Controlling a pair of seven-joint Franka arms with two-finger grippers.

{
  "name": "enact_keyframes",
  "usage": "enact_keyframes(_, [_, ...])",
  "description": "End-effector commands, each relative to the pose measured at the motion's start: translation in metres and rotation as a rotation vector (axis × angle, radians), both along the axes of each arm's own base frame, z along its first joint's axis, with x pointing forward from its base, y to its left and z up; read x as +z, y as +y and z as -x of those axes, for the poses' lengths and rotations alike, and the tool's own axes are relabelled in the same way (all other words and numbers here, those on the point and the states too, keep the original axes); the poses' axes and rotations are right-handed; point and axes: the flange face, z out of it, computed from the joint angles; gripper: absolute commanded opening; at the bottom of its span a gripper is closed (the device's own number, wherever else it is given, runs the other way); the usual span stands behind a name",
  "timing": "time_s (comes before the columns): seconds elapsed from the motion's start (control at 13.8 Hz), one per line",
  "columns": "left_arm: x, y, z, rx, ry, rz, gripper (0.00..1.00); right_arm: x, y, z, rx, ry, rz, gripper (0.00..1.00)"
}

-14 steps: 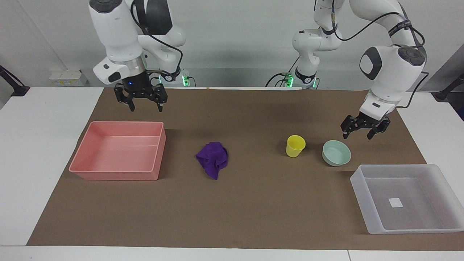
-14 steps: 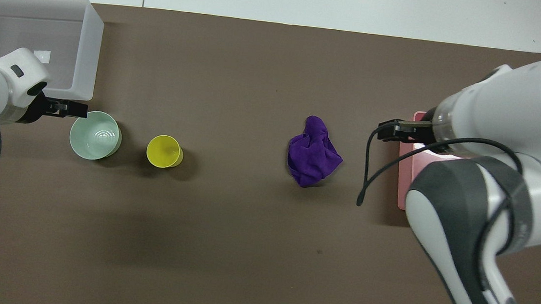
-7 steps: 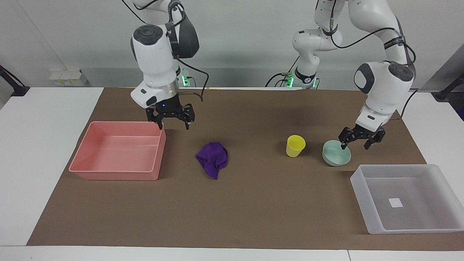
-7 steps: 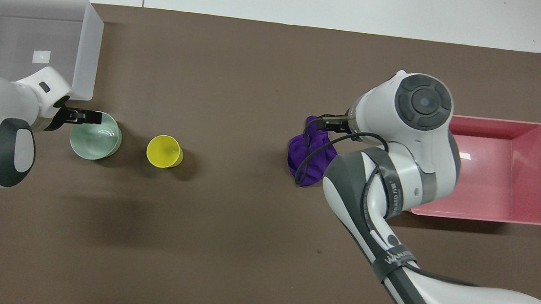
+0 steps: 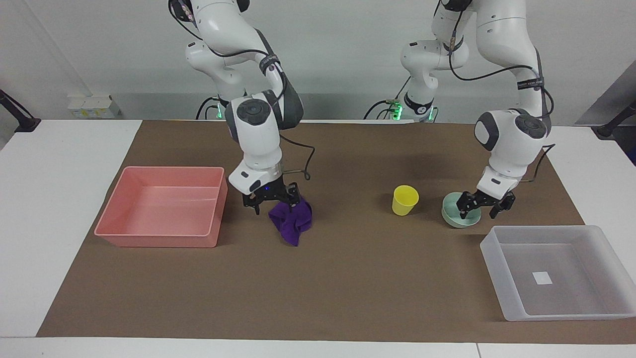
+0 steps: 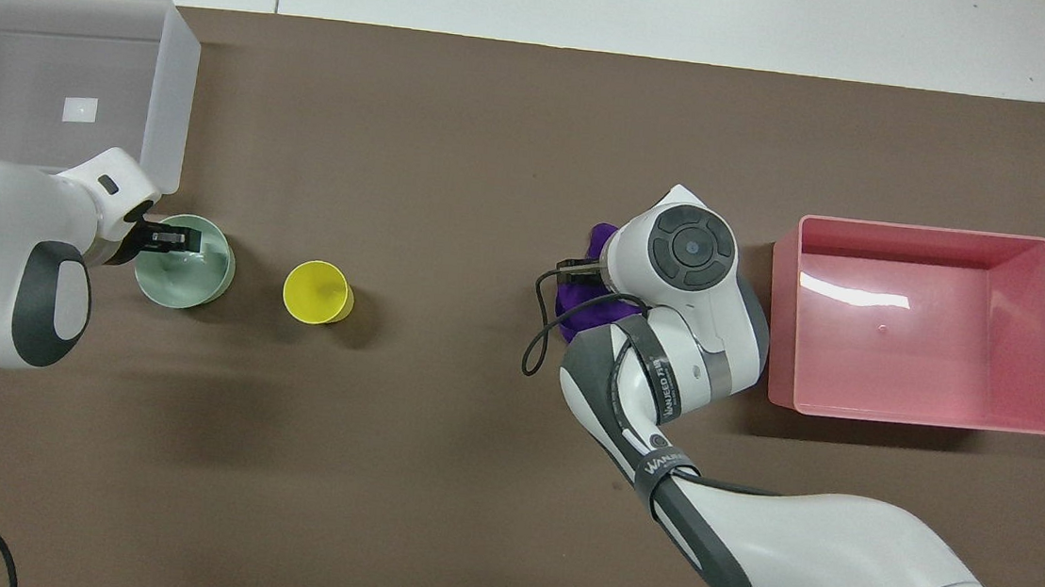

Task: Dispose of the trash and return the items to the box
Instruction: 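Reach the left gripper to the green bowl while the right gripper reaches the cloth, then lift the bowl into the box while the right gripper carries the cloth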

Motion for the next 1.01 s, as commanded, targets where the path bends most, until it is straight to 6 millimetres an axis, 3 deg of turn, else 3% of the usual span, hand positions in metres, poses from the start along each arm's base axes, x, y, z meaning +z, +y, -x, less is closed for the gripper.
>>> enact_keyframes(0.0, [0.010, 0.008, 0.005, 0.002, -0.009, -0.012, 0.00, 0.001, -0.008, 0.007, -0.008, 0.006, 0.002, 0.72])
enact_keyframes(0.14, [0.031, 0.010, 0.008, 0.002, 0.002, -0.012, 0.00, -0.001, -0.012, 0.006, -0.033, 0.020, 0.000, 0.00])
enact_keyframes(0.36, [0.074, 0.014, 0.013, -0.005, 0.011, -0.013, 0.00, 0.006, -0.007, 0.007, -0.095, 0.034, -0.001, 0.00])
enact_keyframes(0.51, [0.099, 0.013, 0.010, -0.002, 0.011, -0.008, 0.00, 0.022, -0.006, 0.005, -0.141, 0.027, -0.010, 0.00])
enact_keyframes(0.72, [0.133, 0.016, -0.009, 0.002, -0.012, -0.006, 0.00, 0.072, -0.012, 0.003, -0.205, -0.010, -0.038, 0.00])
enact_keyframes(0.79, [0.137, 0.031, -0.018, 0.025, -0.021, -0.003, 0.00, 0.093, -0.018, 0.003, -0.221, -0.030, -0.049, 0.00])
enact_keyframes(0.94, [0.151, 0.039, -0.039, 0.040, -0.040, 0.005, 0.00, 0.132, -0.043, -0.001, -0.256, -0.063, -0.062, 0.00])
